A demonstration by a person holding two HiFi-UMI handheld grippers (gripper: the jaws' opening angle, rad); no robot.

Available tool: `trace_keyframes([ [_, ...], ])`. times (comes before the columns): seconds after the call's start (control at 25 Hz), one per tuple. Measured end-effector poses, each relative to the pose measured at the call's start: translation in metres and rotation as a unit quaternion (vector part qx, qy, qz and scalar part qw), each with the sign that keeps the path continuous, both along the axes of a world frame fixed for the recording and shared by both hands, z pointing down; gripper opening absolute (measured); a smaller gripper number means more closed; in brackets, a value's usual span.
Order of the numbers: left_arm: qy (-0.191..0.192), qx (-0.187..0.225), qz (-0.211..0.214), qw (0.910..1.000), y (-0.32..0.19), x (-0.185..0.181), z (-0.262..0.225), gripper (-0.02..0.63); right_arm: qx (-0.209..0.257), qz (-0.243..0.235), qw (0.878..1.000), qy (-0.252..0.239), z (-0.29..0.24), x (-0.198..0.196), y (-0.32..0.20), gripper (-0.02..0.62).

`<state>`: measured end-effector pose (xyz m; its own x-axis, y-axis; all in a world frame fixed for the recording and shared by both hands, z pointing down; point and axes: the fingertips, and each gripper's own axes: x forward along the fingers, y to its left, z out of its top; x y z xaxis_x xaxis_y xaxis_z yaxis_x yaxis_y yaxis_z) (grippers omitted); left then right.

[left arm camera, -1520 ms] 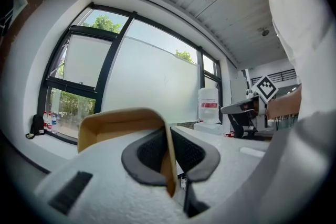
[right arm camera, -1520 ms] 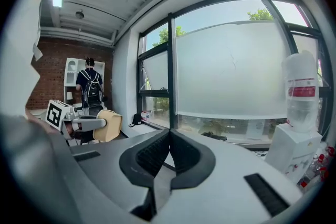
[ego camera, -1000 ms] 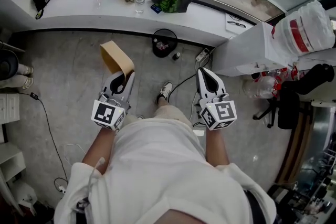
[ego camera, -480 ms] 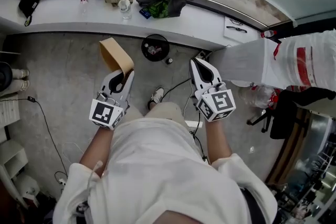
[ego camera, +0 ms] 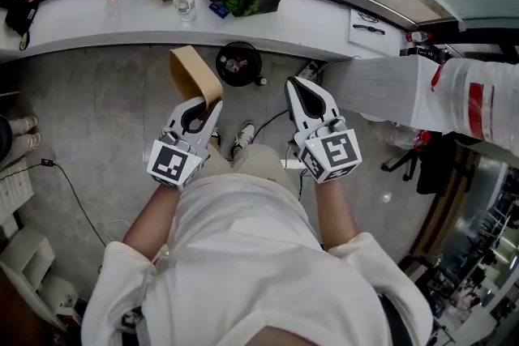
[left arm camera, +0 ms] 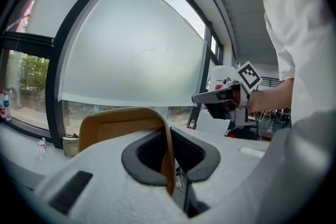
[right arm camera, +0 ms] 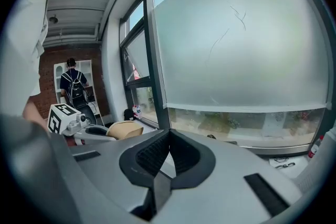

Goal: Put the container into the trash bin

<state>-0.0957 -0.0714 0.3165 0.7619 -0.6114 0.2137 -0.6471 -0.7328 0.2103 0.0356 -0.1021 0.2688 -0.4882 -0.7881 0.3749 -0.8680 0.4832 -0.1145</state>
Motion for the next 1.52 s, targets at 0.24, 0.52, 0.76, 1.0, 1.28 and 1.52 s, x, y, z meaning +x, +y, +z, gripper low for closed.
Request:
trace_keyframes([
  [0.24, -0.005, -0.036, 0.046, 0.9983, -0.038, 0.008, 0.049, 0.031, -0.039, 0.03, 0.999, 0.006, 0.037, 0.004, -0.02, 0.002],
  [0.52, -0.048, -0.089, 0.108, 0.989, -0.033, 0.039, 0.133, 0.031, -0.089, 0.057, 0.994, -0.029, 0.109, 0.023, -0.01, 0.002],
  [0.76, -0.085, -0.112, 0.127, 0.9819, -0.031, 0.045, 0.224, 0.031, -0.129, 0.086, 0.986, -0.063, 0.185, 0.036, -0.007, 0.002],
  [1.0, -0.105, -0.149, 0.148, 0.972, -0.025, 0.077, 0.313, 0.031, -0.158, 0.081, 0.982, -0.058, 0.257, 0.046, -0.001, 0.002],
  [1.28, -0.163, -0.152, 0.168, 0.9603, -0.034, 0.103, 0.407, 0.029, -0.163, 0.068, 0.982, -0.063, 0.321, 0.049, -0.018, 0.002],
  [1.52, -0.195, -0.162, 0.19, 0.9485, -0.049, 0.126, 0.483, 0.029, -0.166, 0.048, 0.983, -0.064, 0.367, 0.054, -0.029, 0.002],
])
